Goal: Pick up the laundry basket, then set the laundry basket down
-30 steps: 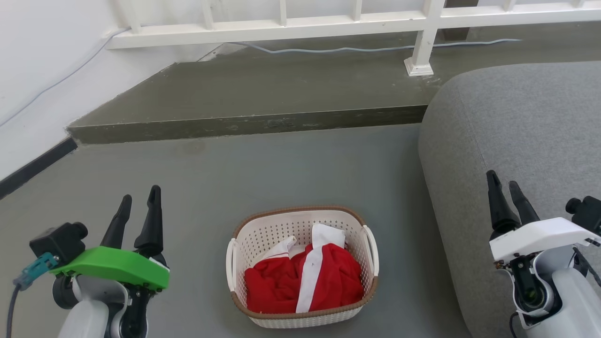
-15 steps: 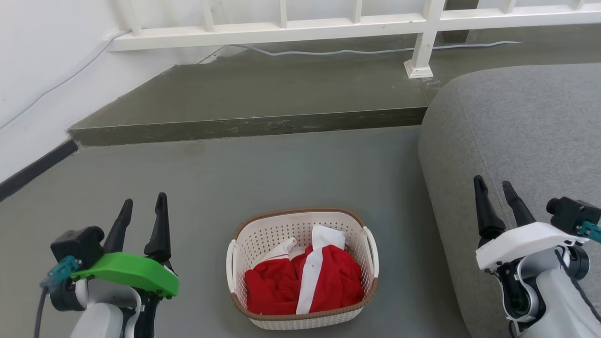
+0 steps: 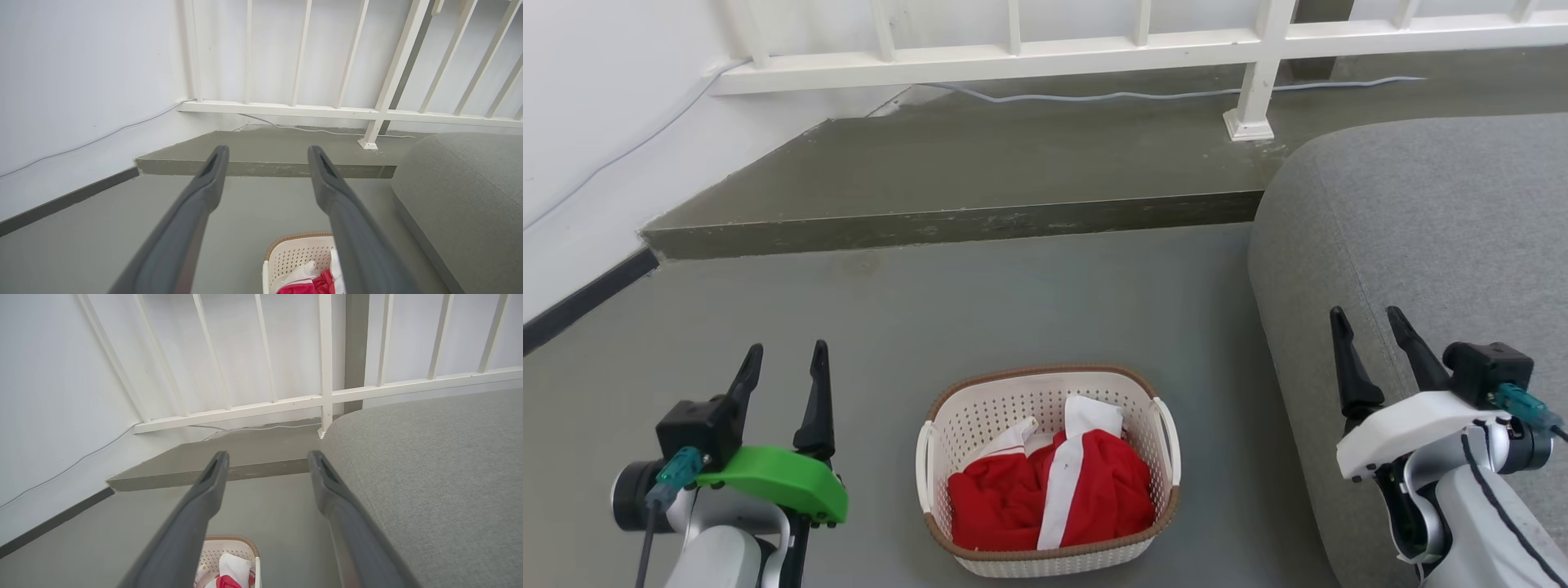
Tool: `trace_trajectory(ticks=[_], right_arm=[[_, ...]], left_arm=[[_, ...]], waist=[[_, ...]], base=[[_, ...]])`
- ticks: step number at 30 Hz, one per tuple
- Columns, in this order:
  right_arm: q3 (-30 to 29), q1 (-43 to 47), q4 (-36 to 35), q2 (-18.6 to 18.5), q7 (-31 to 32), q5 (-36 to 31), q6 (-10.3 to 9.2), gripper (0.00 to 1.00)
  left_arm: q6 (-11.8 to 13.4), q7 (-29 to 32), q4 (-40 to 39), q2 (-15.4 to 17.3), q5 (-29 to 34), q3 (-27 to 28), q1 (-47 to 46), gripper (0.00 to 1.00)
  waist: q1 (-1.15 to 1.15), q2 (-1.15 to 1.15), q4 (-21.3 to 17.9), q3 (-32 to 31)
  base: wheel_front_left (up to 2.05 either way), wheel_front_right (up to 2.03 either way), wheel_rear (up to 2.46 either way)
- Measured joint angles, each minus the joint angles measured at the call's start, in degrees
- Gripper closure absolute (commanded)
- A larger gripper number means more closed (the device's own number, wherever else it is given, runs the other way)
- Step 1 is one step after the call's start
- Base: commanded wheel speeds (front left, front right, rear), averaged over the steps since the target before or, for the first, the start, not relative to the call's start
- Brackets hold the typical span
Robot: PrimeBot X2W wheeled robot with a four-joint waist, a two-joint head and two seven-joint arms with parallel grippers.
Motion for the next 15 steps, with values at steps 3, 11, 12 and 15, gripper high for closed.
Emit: trace_trajectory(ticks=[3,11,12,15], right_arm=[[0.41,-0.03,0.33,-0.04,-0.51,-2.12,-0.36,0.00],[1.52,-0.90,1.27,-0.31,-2.04,-7.58,-0.36,0.00],[1.60,-0.96,1.29,-0.31,-2.04,-7.90,-0.35,0.00],[1.59,-0.96,1.72,-0.30,-2.05,-7.92,-0.33,0.00]], left_arm=[[0.42,-0.56,0.24,0.01,1.53,-0.44,-0.66,0.00],[1.00,-2.22,1.91,-0.04,5.81,-1.18,-0.97,0.00],[1.00,-2.24,1.99,-0.05,6.13,-1.23,-1.01,0.00],[1.00,-2.24,2.54,-0.07,6.25,-1.24,-1.25,0.00]], waist=[[0.00,0.00,-0.03,-0.09],[0.00,0.00,0.00,-0.31],[0.00,0.00,0.01,-0.33],[0.00,0.00,0.05,-0.38]], base=[[0.00,0.00,0.00],[0.00,0.00,0.00],[0.00,0.00,0.00],[0.00,0.00,0.00]])
